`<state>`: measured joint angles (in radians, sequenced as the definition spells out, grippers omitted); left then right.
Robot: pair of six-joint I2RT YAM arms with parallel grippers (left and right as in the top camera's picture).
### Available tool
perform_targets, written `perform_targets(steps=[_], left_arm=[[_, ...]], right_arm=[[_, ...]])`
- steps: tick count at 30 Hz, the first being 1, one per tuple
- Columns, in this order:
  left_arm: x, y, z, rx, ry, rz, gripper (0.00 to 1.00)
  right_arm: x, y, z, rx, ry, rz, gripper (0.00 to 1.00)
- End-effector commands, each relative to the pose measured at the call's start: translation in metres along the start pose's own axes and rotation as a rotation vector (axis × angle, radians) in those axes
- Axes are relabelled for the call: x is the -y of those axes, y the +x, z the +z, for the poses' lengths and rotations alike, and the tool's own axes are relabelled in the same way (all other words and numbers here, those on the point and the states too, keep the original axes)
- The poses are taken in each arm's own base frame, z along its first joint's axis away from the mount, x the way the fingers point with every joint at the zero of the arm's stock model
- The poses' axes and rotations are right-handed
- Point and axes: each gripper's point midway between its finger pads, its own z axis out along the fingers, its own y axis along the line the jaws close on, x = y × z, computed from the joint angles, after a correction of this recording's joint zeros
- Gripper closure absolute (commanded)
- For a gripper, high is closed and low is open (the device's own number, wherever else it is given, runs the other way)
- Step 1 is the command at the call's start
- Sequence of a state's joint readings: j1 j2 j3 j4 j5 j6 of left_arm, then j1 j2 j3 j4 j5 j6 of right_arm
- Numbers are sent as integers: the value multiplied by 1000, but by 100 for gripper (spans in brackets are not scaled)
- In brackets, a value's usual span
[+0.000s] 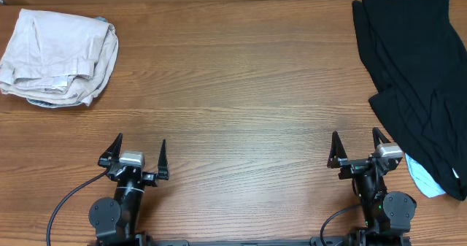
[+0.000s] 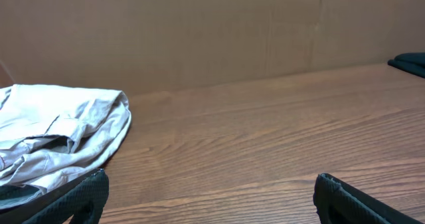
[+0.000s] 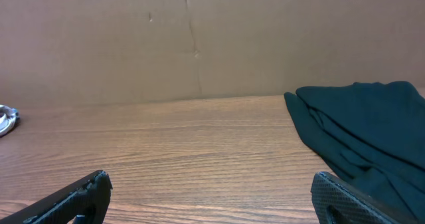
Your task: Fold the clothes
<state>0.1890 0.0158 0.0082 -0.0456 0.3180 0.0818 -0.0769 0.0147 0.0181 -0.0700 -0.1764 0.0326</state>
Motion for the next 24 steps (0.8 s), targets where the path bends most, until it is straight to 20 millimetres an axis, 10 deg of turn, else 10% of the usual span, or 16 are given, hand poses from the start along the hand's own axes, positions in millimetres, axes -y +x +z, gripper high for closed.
perform_targets(steps=[1, 17, 24], left_arm=[[0, -1, 0, 8, -2, 0, 0], [7, -2, -1, 11, 38, -8, 0], [11, -48, -11, 80, 59, -24, 0]], right_arm=[[1, 1, 0, 8, 2, 3, 0], [-19, -8, -2, 39, -112, -2, 0], [-25, -58, -13, 101, -113, 50, 0]])
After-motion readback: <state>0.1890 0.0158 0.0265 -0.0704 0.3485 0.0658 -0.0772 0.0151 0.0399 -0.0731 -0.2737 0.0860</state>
